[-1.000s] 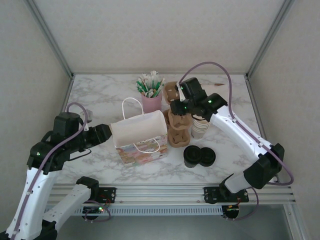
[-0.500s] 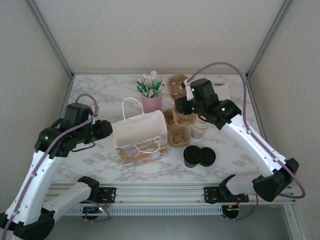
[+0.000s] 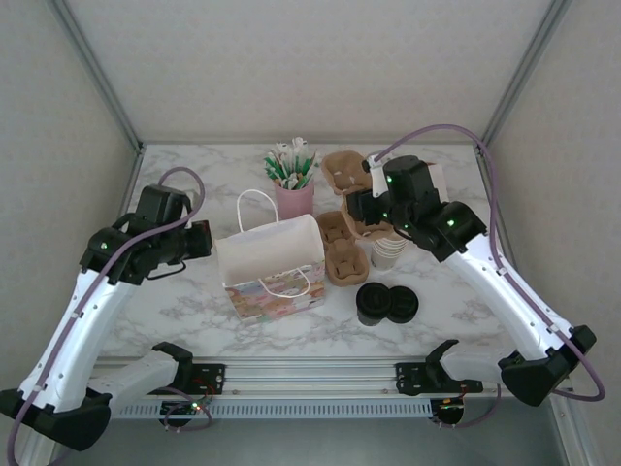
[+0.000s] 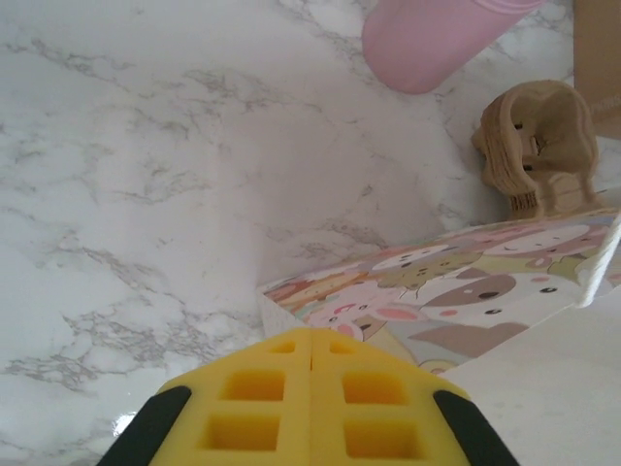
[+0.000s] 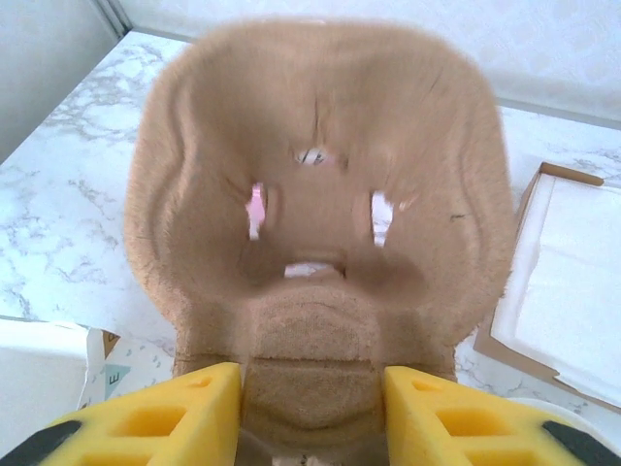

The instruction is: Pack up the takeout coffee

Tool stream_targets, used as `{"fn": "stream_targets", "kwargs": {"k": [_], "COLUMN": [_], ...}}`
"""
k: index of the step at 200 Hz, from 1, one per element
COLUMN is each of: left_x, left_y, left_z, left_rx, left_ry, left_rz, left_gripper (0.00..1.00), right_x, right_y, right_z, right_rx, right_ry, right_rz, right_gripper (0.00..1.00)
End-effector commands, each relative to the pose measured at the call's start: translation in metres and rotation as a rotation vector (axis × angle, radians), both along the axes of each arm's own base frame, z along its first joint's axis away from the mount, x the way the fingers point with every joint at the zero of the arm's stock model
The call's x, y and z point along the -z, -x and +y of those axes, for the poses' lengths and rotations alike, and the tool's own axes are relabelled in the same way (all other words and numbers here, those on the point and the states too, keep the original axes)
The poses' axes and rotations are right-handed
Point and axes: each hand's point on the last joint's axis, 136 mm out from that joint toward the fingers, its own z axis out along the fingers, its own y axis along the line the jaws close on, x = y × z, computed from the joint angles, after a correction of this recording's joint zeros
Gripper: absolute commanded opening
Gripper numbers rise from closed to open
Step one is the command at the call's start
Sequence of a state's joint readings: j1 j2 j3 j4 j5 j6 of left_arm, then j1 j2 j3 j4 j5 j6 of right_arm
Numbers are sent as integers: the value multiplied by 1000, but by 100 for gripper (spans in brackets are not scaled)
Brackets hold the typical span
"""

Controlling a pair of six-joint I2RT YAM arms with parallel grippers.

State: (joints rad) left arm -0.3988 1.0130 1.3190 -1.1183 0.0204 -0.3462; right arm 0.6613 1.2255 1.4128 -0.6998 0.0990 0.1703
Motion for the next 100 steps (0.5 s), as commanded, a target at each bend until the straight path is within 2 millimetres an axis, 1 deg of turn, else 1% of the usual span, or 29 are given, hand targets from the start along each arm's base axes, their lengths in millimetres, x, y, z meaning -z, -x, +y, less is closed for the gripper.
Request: {"fn": "stream_targets", "kwargs": {"k": [1, 39, 56, 72, 100], "left_x": [-18, -12, -9, -10, -16], "left_y": [-12, -23, -30, -39, -49], "left_z": [-8, -22, -24, -23, -25], "left_rx": [97, 234, 278, 295, 323], "left_ry": [-43, -99, -142, -181, -213], "left_rz": [-73, -79, -88, -116, -165], "left_gripper": [0, 0, 0, 0, 0], "right_x": [0, 1, 2, 10, 37], "right_y": [10, 16, 16, 14, 12], "right_z": [-3, -5, -4, -4, -2], "right_rx": [-24, -38, -42, -40, -39], "right_ry": [-2, -7, -6, 10, 90], "right_rz": [2, 4, 3, 22, 119], "right_gripper": [43, 43, 43, 44, 47]}}
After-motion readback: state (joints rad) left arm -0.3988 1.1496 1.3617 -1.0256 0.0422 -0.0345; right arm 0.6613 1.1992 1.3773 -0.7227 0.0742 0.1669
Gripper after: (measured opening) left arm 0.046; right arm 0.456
